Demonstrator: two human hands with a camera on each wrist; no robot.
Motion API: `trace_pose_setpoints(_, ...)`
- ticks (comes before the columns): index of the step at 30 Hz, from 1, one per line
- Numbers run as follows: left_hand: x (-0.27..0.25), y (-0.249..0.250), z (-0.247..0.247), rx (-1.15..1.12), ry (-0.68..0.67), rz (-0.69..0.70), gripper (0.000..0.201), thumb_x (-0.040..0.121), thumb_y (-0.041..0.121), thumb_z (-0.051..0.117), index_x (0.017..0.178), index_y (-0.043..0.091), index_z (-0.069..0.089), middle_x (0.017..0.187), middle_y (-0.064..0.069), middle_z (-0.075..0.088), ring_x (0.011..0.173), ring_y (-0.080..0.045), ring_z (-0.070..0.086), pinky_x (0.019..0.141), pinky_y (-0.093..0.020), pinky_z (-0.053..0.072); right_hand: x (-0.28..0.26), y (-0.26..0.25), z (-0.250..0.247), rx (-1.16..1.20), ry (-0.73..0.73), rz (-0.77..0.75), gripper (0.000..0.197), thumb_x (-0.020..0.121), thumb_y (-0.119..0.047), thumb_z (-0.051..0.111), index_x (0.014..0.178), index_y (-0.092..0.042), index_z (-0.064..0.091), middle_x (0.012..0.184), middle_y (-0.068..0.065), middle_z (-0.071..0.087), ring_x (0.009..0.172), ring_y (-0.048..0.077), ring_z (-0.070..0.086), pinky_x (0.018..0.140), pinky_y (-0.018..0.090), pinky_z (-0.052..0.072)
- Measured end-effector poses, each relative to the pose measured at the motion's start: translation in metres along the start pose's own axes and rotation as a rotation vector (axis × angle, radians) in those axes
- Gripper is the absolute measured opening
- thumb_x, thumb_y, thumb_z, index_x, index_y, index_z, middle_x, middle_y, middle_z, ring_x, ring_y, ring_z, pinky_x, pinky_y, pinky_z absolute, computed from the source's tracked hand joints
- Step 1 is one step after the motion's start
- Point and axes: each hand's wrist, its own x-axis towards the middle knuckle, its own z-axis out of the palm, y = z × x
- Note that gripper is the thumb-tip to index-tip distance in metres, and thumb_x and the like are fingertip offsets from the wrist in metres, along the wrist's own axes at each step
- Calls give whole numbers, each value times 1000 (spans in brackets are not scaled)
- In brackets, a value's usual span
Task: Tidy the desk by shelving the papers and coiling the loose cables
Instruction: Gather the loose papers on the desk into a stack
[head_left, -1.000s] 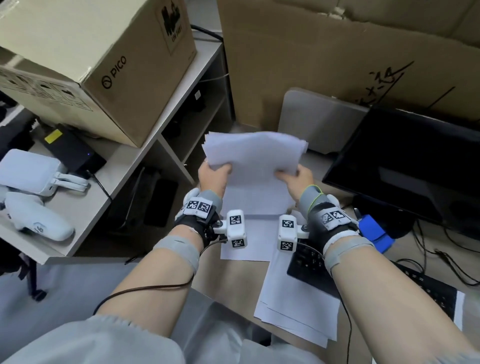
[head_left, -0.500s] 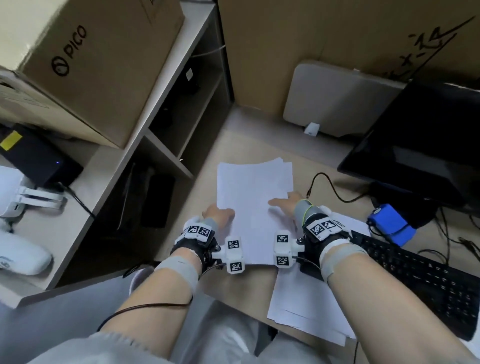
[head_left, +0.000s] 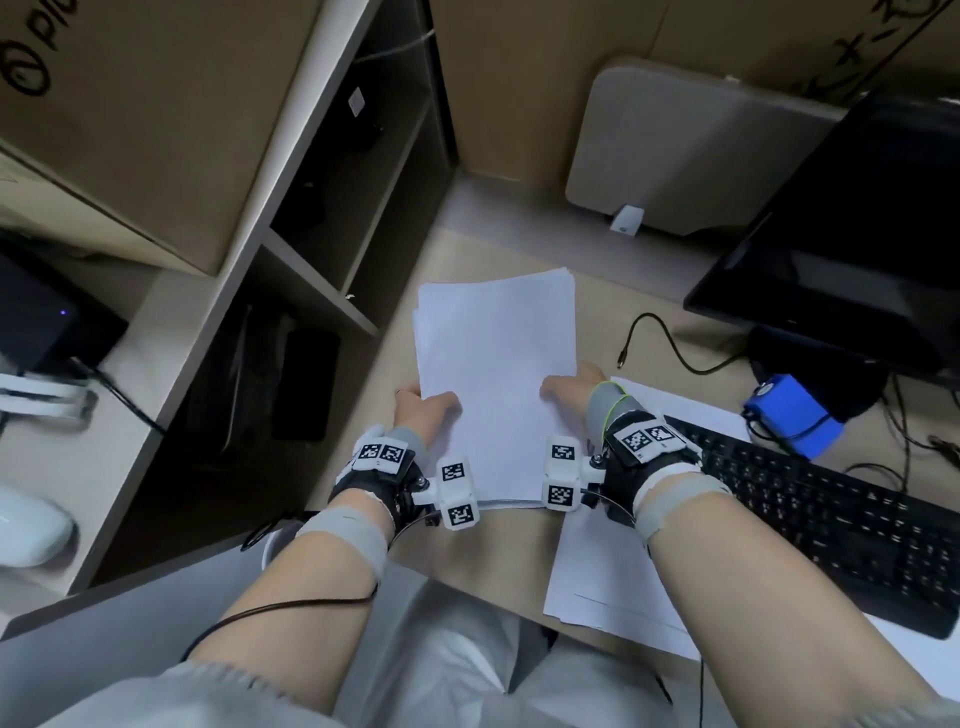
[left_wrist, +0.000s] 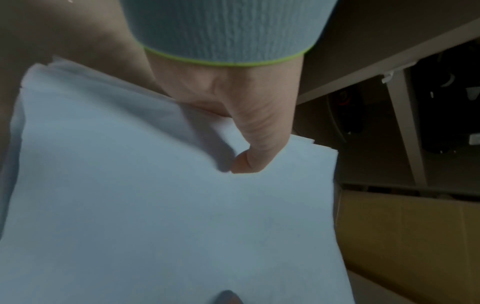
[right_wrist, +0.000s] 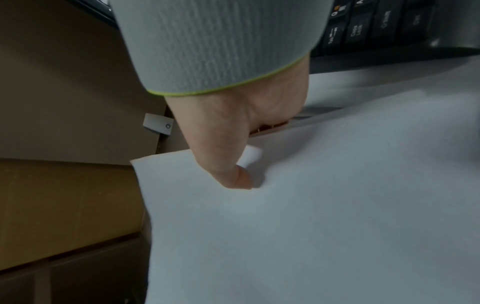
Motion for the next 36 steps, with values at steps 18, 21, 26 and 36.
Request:
trace_pose_setpoints(18,-106,-57,5,-339,118,154,43,85,28,73,121,13,54,111,-3,68,92,-24,66,85,-34,52,-66,41,-28,158,-29,-413,39,70,-23,66,106,-10,67,101,9,75,95,31,72,86,50,58)
trace_pose_setpoints(21,-124,-78,11,-209,158,131,67,90,32,69,144,7,39,128,-1,52,121,-26,53,96,-30,39,-86,60,-33,104,-10,-385,34,82,-15,66,115,-7,64,111,9,70,102,30,68,94,44,54)
trace_pose_setpoints(26,-127,-114,37,34,144,42,81,89,38,69,150,0,31,152,-13,41,137,-33,42,109,-38,33,-87,127,-56,69,74,-152,41,93,-6,55,132,7,53,132,18,60,121,33,57,100,37,46)
trace_pose_setpoints(36,-95,-134,84,279,-64,40,73,88,40,67,142,-1,40,137,-16,55,118,-35,56,89,-40,46,-56,269,-71,69,439,402,61,85,-41,55,133,-6,45,138,12,50,123,33,51,103,41,43)
